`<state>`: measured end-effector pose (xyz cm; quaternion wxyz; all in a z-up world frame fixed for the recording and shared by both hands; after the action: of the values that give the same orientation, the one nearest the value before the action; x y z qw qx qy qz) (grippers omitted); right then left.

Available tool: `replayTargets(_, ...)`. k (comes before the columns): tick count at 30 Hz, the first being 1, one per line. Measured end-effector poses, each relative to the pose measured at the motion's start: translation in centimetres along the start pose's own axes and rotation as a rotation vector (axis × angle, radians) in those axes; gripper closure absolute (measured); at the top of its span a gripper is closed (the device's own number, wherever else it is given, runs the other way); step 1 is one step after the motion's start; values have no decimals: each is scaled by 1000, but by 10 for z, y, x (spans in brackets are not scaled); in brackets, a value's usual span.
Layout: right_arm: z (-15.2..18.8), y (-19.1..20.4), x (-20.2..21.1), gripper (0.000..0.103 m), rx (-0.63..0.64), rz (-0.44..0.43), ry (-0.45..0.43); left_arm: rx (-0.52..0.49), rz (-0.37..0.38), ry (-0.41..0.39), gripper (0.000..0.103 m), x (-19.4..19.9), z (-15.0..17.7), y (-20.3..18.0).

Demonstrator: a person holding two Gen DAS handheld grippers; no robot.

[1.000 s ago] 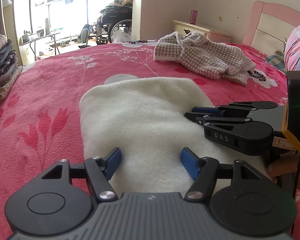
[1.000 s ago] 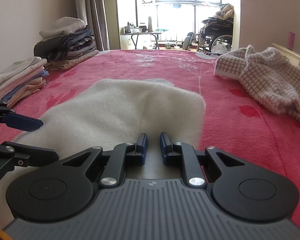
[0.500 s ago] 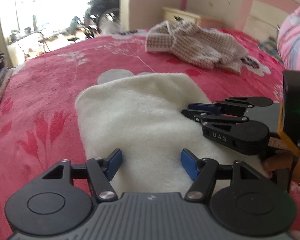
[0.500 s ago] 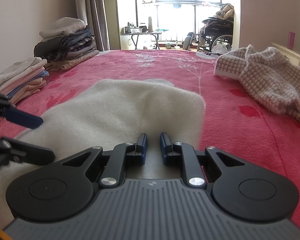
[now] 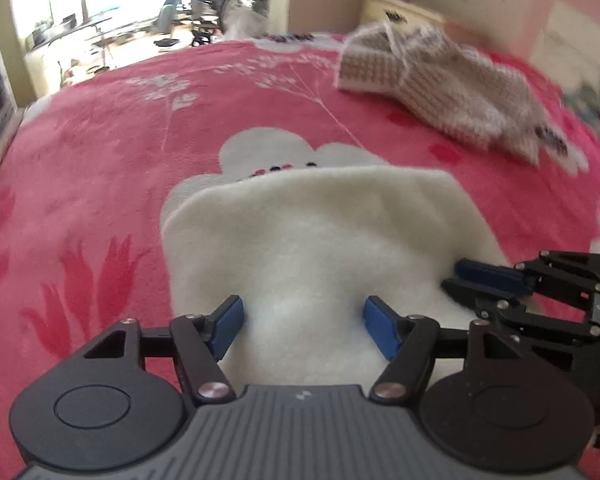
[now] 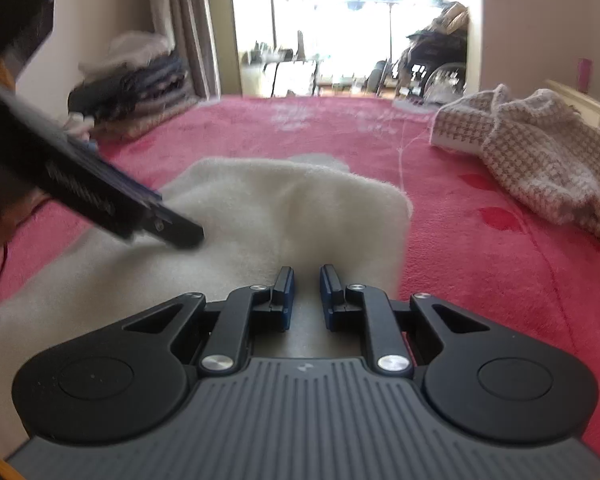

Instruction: Fold clothes

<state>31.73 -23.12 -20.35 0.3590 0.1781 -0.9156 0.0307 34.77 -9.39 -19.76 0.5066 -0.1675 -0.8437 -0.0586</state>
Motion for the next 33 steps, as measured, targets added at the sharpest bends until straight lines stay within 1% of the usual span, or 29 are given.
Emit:
replayTargets(2,-13,0,1,89,34,-31,84,3,-11,1,34,1,0,-1)
replayTargets(4,-35,0,5,87,84,-62,149,8,-25,0,34,1,0,-3)
replayTargets(7,-73,-5,4,87,117,-53,214,26,-42,-12,33,1,1,-4)
replayTargets(10,-97,-7,-13,87,84,-49,250,39,-48,-24,33,1,2,-4)
replayTargets(11,-96,-11,-23,88,58,-41,258,48,-45,-27,33,1,2,-4)
replayTargets(13,-77,-23,-49,89,25,6,303,52,-40,-32,33,0,2,-3)
replayTargets(14,-66,-28,-59,89,4,12,317,49,-40,-33,33,0,3,-4)
replayTargets(15,-58,-32,-67,89,-16,16,322,46,-44,-34,33,0,3,-4)
replayTargets(16,-61,-32,-67,89,-33,16,308,46,-45,-32,32,1,2,-4)
replayTargets(17,-68,-29,-63,87,-33,24,292,48,-44,-29,32,0,2,-4)
replayTargets(18,-78,-23,-57,87,-12,24,253,50,-43,-26,32,0,2,-4)
replayTargets(20,-98,-6,-47,87,39,-11,173,51,-46,-21,32,0,2,-4)
replayTargets(21,-105,2,-48,87,36,-46,154,53,-50,-20,32,0,2,-4)
replayTargets(23,-109,15,-61,87,3,-116,168,51,-61,-26,31,-1,3,-6)
replayTargets(24,-106,18,-74,87,-15,-133,200,47,-68,-30,31,-1,3,-6)
replayTargets(27,-82,13,-113,89,-66,-130,293,33,-88,-33,31,-1,5,-8)
replayTargets(30,-78,7,-115,90,-131,-161,279,28,-96,-33,31,0,5,-9)
replayTargets(33,-80,8,-110,90,-124,-161,274,24,-102,-35,31,1,5,-10)
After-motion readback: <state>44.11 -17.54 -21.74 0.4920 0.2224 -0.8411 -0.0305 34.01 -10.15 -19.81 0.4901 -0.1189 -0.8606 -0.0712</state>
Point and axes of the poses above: each gripper's, at about its wrist camera, not at the fingertips, and x roughly against the way its jaws point, y to its left, z to its underside, the point moved 10 cm from there along -x, roughly the way its jaws point, and after that the axes turned 7 degrees about y, right-handed, at the moved point
